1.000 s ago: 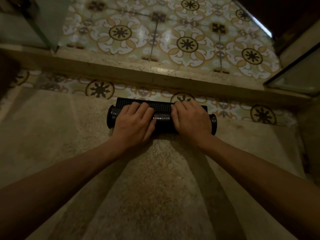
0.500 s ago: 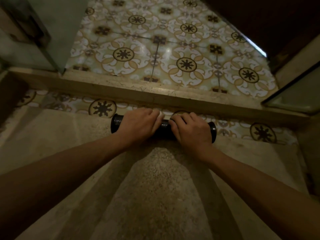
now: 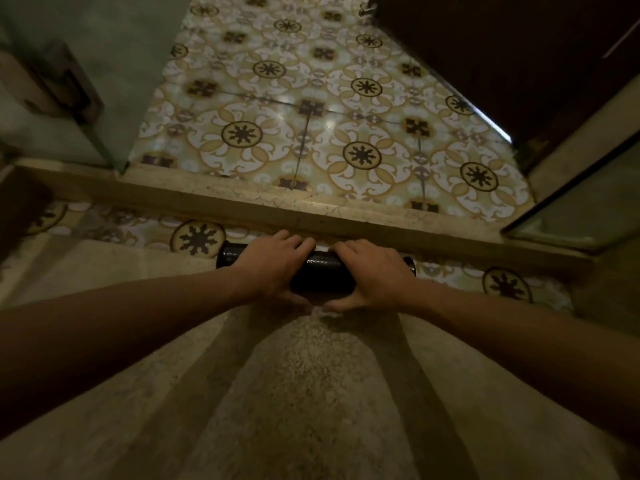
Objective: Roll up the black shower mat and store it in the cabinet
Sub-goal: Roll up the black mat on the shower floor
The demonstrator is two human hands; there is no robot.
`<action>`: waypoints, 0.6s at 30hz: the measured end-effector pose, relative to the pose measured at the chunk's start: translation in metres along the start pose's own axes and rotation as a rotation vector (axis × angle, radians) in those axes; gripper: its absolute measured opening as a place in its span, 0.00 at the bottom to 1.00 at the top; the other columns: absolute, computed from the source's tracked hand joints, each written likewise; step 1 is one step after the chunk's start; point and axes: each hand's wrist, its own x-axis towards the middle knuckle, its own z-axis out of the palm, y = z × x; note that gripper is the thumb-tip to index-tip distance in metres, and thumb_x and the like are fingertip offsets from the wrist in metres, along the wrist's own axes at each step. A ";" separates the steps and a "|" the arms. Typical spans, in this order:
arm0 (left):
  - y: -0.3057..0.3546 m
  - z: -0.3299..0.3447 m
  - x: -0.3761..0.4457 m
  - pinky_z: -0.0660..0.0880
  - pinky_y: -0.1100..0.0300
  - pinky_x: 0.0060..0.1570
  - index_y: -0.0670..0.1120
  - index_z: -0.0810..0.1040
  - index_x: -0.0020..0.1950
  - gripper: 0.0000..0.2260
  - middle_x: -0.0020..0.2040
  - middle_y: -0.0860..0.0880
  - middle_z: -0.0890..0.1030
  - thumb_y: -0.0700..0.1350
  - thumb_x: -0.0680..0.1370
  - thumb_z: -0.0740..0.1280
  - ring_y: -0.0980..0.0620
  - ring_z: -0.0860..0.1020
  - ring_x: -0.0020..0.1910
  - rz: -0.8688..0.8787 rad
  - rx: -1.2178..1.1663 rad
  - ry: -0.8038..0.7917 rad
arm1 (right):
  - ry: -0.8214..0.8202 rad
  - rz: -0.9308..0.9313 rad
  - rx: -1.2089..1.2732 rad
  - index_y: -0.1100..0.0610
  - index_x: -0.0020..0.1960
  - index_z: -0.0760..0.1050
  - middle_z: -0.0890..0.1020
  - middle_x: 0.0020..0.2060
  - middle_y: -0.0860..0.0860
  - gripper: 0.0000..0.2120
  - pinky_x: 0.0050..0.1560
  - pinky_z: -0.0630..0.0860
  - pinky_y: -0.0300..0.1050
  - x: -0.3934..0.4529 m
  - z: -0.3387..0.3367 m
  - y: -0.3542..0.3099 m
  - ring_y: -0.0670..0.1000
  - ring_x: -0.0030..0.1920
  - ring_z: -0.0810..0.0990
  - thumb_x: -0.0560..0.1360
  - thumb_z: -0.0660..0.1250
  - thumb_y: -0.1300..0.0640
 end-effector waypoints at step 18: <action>0.008 -0.020 0.010 0.77 0.54 0.43 0.49 0.60 0.64 0.36 0.58 0.46 0.78 0.55 0.66 0.78 0.47 0.78 0.50 -0.114 -0.157 -0.225 | -0.225 0.066 0.026 0.47 0.64 0.61 0.79 0.55 0.53 0.38 0.47 0.79 0.54 0.014 -0.012 -0.003 0.58 0.49 0.80 0.63 0.78 0.40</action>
